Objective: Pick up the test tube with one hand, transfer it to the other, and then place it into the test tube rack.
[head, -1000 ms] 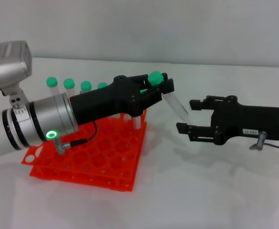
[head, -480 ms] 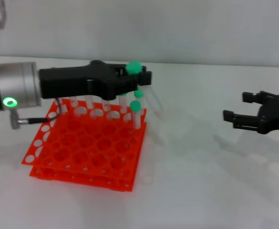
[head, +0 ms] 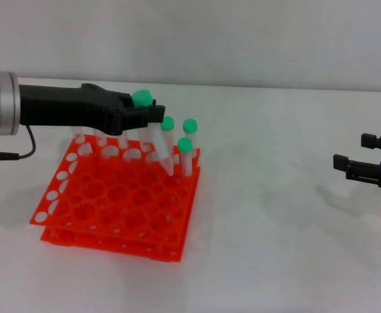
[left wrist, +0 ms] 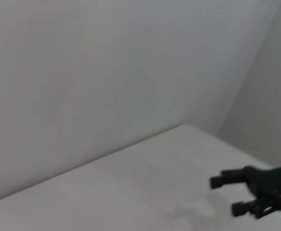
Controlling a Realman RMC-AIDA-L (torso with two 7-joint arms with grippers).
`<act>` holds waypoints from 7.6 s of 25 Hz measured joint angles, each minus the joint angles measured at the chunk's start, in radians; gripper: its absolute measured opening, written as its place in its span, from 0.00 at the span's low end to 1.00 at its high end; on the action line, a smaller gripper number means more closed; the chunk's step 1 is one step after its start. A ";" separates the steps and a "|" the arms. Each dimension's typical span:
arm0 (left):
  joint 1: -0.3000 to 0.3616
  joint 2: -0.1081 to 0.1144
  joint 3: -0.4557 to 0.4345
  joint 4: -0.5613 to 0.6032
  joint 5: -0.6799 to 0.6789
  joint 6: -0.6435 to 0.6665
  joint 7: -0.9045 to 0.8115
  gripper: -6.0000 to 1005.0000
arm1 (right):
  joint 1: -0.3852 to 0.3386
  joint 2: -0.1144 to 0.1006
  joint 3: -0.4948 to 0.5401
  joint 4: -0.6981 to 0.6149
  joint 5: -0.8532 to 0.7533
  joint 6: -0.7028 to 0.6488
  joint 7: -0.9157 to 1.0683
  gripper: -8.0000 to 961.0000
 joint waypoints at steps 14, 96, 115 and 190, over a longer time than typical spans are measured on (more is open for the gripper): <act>0.027 -0.057 0.000 0.087 0.211 0.106 0.054 0.22 | 0.009 0.001 -0.012 0.008 0.006 0.001 0.018 0.89; -0.081 -0.066 0.110 -0.231 0.186 0.331 0.226 0.59 | 0.060 0.005 -0.019 0.047 0.000 -0.007 0.022 0.89; -0.074 -0.066 0.158 -0.234 0.194 0.334 0.236 0.69 | 0.057 0.005 -0.021 0.047 0.001 -0.001 0.022 0.89; 0.237 -0.071 -0.190 -1.253 -1.077 -0.231 1.606 0.88 | -0.091 -0.003 0.805 0.863 0.358 0.541 -1.070 0.89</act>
